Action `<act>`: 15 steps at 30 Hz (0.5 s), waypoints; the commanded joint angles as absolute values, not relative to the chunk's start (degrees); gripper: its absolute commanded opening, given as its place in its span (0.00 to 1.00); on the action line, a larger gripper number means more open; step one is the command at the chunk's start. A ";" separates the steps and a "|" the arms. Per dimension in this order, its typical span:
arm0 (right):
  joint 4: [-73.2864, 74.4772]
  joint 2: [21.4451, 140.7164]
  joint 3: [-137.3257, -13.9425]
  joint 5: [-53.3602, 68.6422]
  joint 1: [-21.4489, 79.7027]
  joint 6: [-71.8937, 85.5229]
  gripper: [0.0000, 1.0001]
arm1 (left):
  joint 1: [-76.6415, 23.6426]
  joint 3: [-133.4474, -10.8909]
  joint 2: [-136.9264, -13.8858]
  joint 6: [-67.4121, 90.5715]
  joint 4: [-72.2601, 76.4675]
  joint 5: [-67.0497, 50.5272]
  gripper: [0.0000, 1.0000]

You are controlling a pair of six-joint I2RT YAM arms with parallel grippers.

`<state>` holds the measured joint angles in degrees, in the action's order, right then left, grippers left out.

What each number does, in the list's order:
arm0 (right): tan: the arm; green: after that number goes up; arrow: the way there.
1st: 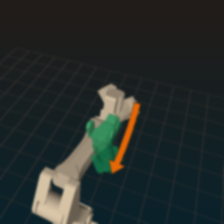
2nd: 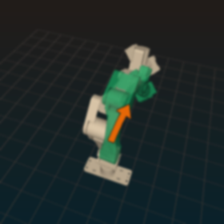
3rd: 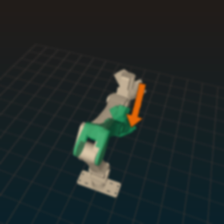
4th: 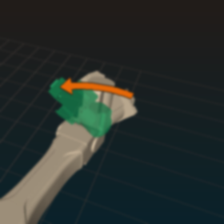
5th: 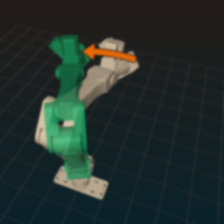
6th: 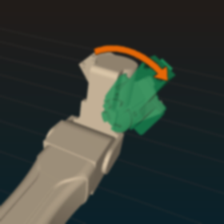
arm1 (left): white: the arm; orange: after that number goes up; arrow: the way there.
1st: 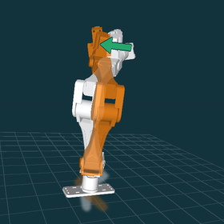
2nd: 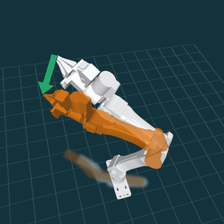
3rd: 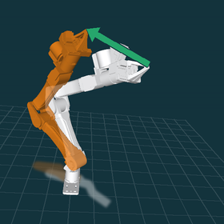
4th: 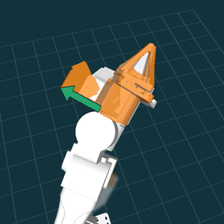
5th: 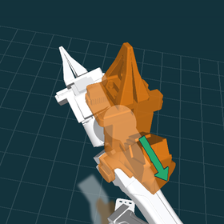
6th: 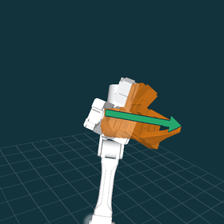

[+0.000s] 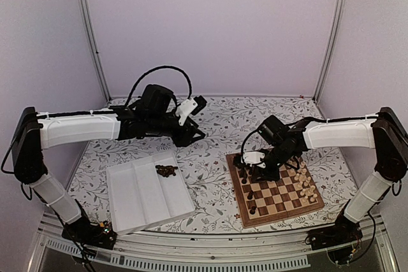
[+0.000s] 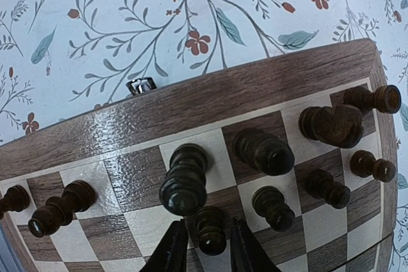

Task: Set up the chess pieces on the board
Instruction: Move the chess piece to the chessboard.

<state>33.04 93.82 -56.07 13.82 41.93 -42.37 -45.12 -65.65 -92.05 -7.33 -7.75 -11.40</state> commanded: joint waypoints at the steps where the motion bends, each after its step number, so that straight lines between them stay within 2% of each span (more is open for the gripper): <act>1: 33.32 92.66 -57.86 14.12 41.58 -41.43 0.29 | -45.88 -67.49 -92.87 -8.16 -8.19 -11.80 0.48; 6: 38.26 88.93 -59.53 13.93 40.38 -41.52 0.34 | -46.01 -67.33 -92.56 -8.24 -9.39 -10.09 0.48; 10: 41.74 82.79 -59.63 13.96 37.16 -41.91 0.37 | -47.42 -68.89 -92.57 -7.27 -14.14 -1.40 0.48; 15: 40.87 74.13 -57.97 21.79 28.73 -41.06 0.39 | -47.11 -69.81 -91.20 -0.51 -22.68 4.89 0.48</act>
